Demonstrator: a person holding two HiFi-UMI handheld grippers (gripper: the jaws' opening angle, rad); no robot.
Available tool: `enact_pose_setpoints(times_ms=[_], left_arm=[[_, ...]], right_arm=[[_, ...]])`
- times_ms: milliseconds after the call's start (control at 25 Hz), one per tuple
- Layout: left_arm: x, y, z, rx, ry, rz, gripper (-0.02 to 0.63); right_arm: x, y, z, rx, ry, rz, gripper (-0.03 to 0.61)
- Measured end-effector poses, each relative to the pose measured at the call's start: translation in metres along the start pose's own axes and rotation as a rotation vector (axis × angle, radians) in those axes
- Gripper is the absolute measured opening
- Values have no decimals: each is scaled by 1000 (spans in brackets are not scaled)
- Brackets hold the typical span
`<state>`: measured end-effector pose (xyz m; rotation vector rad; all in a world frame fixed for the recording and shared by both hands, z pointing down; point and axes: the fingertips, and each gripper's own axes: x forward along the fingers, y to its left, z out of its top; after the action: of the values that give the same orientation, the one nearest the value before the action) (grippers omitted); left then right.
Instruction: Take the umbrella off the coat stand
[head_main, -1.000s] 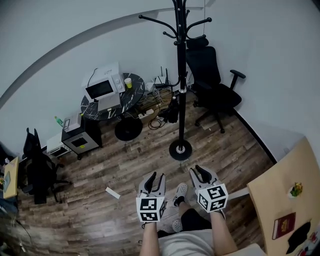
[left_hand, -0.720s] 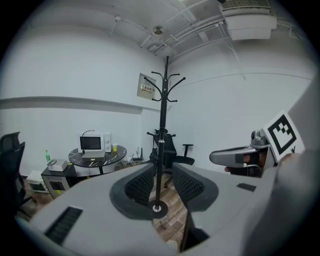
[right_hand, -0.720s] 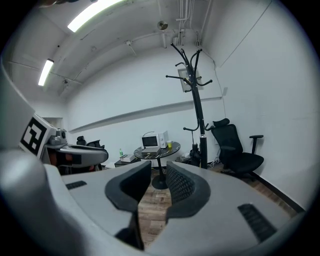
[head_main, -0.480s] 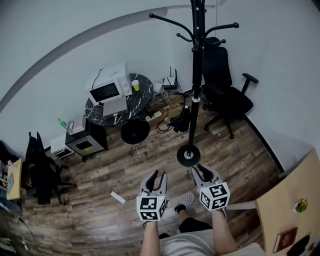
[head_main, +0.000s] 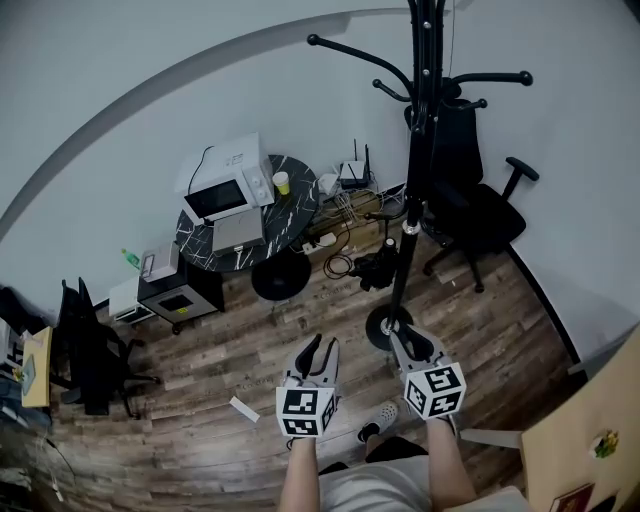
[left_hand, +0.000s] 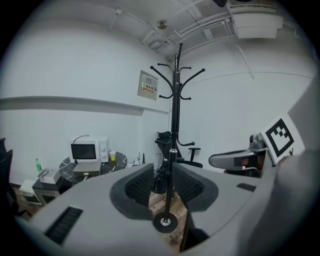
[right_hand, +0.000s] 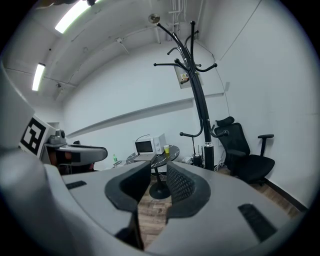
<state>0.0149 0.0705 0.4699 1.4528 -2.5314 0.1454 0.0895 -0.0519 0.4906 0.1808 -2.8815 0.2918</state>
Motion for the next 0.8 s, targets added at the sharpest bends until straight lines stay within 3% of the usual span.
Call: enact_pose_setpoints(times_ms=[120,280,800], left_arm=[[24,13,14,41,-3,19,123],[60,17,26,8,-11,-17,121],[157,17,41,18,-4,-93,121]], right_arm=[[23,-15,8,-1,1,5,104],[50,-41,16,19,8,-2,103],[107,-103,38,50,-14,-49,101]])
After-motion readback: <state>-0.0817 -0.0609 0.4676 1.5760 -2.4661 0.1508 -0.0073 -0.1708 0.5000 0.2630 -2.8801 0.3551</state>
